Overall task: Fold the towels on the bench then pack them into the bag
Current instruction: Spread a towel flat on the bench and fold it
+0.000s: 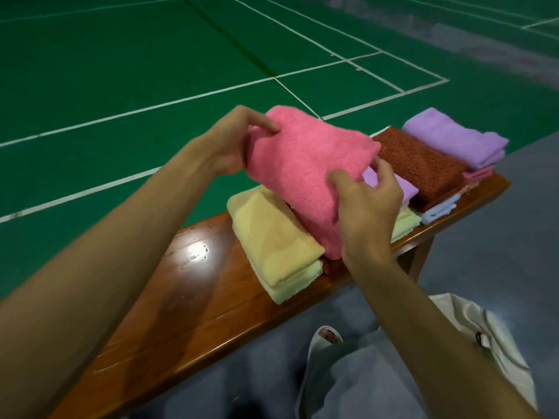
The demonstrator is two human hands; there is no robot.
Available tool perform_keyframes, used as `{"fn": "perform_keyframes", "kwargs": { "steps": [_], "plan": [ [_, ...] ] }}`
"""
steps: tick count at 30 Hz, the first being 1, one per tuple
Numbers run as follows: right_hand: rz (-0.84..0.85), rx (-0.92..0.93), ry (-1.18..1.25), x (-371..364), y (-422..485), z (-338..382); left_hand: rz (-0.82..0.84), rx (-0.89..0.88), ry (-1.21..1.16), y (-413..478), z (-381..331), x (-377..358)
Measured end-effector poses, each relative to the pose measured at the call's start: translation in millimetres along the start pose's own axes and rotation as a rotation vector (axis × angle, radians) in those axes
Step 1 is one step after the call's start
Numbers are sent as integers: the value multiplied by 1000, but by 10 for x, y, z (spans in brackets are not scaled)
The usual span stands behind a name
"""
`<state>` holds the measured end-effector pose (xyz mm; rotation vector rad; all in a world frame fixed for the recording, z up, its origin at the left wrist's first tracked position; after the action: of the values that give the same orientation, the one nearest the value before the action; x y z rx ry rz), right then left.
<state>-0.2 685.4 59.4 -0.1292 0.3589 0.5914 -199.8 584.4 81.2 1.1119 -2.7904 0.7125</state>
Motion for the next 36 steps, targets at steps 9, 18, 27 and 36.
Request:
{"fn": "perform_keyframes", "kwargs": {
  "steps": [9, 18, 27, 36],
  "plan": [
    [0, -330, 145, 100, -497, -639, -167, 103, 443, 222, 664, 109],
    [95, -310, 133, 8, -739, -627, -288, -5, 384, 14, 615, 261],
    [229, -84, -1045, 170, -416, -358, -633, -245, 1104, -343, 904, -58],
    [971, 342, -1147, -375, -116, -975, -428, -220, 1486, -369, 1198, -621]
  ]
}}
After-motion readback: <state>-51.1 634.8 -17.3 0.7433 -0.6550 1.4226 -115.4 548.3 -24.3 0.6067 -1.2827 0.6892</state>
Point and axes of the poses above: each hand's wrist, its own y-axis towards the middle knuckle, its own x-axis out of the back of the hand, z = x × y, the point moved 5 cm from there along y, towards the middle knuckle, and after that the axes turned 15 degrees about y, right-handed, at the moved point
